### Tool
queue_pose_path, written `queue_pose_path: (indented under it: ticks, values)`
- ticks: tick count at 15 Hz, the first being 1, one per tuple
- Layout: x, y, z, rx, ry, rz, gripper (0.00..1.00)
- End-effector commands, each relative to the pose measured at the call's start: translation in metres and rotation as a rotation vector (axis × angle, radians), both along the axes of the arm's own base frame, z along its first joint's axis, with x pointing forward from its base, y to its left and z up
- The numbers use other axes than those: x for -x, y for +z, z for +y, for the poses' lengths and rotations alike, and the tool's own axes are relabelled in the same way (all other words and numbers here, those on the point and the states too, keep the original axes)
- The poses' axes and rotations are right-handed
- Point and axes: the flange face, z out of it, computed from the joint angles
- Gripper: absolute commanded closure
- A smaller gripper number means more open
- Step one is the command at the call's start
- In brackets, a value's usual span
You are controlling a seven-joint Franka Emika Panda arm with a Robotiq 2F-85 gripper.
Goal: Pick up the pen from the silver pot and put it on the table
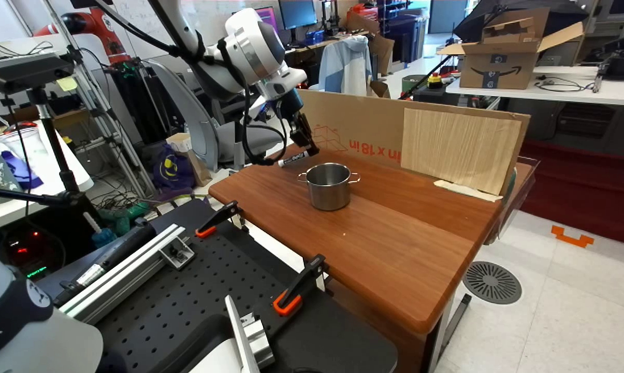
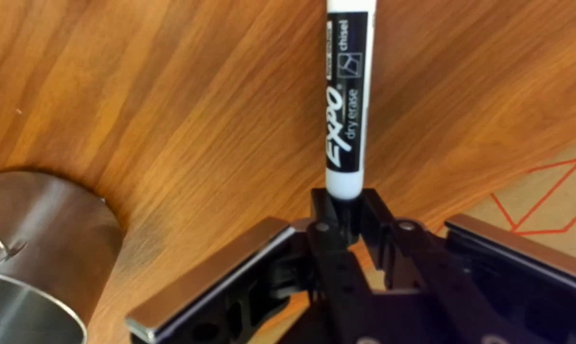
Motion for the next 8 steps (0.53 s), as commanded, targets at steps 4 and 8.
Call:
queue_pose_path:
  ticks: [4, 8]
  values:
    - [-0.004, -0.037, 0.005, -0.017, 0.023, 0.073, 0.95]
    - [-0.005, -0.035, 0.003, -0.028, 0.029, 0.094, 0.54]
